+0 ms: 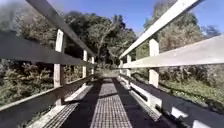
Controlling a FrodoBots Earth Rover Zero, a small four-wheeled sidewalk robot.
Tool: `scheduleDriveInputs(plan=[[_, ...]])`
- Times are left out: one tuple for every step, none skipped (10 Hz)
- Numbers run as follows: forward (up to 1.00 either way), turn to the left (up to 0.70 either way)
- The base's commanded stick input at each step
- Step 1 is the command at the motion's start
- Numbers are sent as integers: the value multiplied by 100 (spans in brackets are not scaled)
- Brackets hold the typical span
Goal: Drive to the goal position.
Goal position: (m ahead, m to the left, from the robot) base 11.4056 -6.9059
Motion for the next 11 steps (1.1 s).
scheduleDriveInputs(plan=[[50, 0], [50, 0], [50, 0], [50, 0], [50, 0], [50, 0], [50, 0], [50, 0], [50, 0], [50, 0], [50, 0]])
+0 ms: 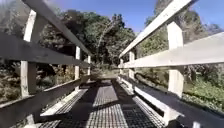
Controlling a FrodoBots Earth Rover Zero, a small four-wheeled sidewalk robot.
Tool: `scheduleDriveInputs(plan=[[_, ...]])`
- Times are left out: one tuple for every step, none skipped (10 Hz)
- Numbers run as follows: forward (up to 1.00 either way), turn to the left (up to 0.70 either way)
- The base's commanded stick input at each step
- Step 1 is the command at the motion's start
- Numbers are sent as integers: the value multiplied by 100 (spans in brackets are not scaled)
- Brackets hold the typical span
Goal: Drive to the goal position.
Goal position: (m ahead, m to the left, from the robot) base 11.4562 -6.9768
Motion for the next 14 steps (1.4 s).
scheduleDriveInputs(plan=[[50, 0], [50, 0], [50, 0], [50, 0], [50, 0], [50, 0], [50, 0], [50, 0], [50, 0], [50, 0], [50, 0], [50, 0], [50, 0], [50, 0]])
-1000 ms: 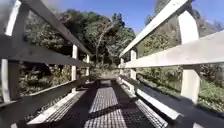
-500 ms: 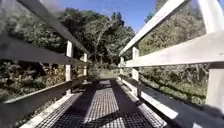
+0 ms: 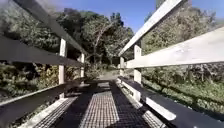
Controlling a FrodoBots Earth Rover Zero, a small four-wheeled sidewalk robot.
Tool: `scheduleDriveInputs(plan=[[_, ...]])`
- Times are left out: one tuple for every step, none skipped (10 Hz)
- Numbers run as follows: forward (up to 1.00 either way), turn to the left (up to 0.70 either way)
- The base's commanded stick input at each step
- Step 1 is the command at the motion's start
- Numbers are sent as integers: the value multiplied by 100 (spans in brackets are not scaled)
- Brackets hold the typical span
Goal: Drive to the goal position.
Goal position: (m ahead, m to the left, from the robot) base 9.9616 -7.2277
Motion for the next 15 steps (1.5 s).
scheduleDriveInputs(plan=[[50, 0], [50, 0], [50, 0], [50, 0], [50, 0], [50, 0], [50, 0], [50, 0], [50, 0], [50, 0], [50, 0], [50, 0], [50, 0], [50, 0], [50, 0]])
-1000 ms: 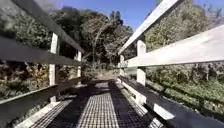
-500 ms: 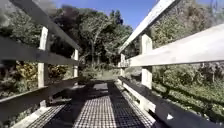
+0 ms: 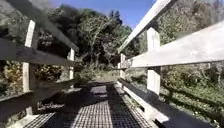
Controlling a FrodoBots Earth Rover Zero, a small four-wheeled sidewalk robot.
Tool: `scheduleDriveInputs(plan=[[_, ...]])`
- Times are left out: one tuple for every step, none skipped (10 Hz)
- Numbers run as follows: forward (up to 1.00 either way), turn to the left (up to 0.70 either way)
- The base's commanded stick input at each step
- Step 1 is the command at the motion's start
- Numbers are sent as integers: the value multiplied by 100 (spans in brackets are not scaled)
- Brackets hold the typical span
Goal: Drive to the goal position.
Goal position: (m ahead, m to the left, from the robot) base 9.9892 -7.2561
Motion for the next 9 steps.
scheduleDriveInputs(plan=[[50, 0], [50, 0], [50, 0], [50, 0], [50, 0], [50, 0], [50, 0], [50, 0], [50, 0]])
